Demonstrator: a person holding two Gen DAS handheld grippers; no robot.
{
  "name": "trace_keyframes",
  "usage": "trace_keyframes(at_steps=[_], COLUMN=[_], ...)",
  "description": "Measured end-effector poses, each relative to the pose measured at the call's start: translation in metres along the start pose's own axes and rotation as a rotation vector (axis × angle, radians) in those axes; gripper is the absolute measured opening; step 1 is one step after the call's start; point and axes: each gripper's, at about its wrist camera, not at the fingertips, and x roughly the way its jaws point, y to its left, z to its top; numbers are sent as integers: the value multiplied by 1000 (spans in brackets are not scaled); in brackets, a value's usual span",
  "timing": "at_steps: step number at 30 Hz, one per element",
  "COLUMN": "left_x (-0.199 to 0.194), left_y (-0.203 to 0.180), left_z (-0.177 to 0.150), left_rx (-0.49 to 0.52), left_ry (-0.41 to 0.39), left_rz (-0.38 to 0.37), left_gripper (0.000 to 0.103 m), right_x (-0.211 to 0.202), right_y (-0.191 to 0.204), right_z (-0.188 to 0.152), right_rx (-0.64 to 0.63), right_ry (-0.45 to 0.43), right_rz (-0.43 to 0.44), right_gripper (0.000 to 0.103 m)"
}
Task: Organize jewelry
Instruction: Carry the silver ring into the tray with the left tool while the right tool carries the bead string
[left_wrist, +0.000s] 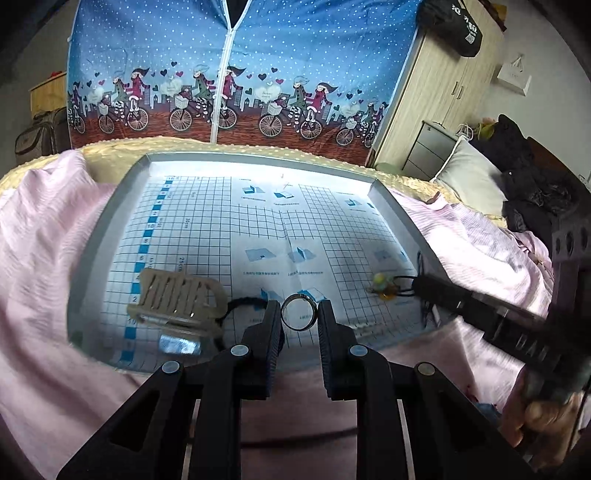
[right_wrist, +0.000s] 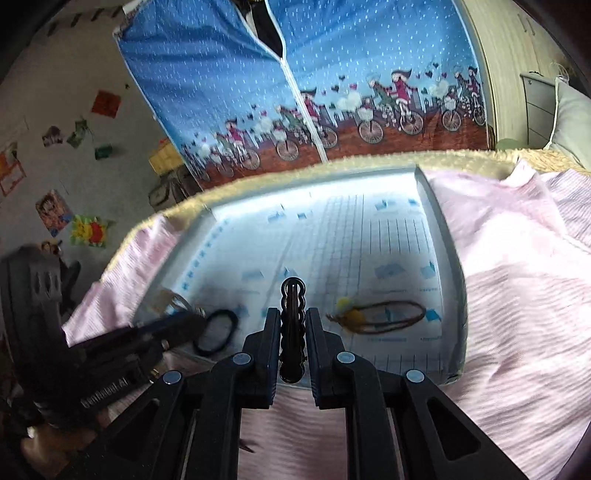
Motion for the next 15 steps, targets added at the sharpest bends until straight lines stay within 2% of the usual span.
trace_keyframes(at_steps=[7,13,14,15], left_x=[18,15,13,9], left_y=[6,16,16,18], left_z=[-9,-8,-8,-7], left_rx=[-16,-79,-87,-98], left_ry=[76,82,79,72], left_rz=[3,-18,-14,-9], left_gripper=[17,18,22,31], right_x=[10,6,4,-1], right_y=[-2,-2,-3,-3], right_z=[-7,-8,-7,-6], right_rx=[-10,-14,-10,-6], right_ry=[54,47,44,37], right_rz=[-12,-23,-23,-25], right_gripper=[13,13,14,16])
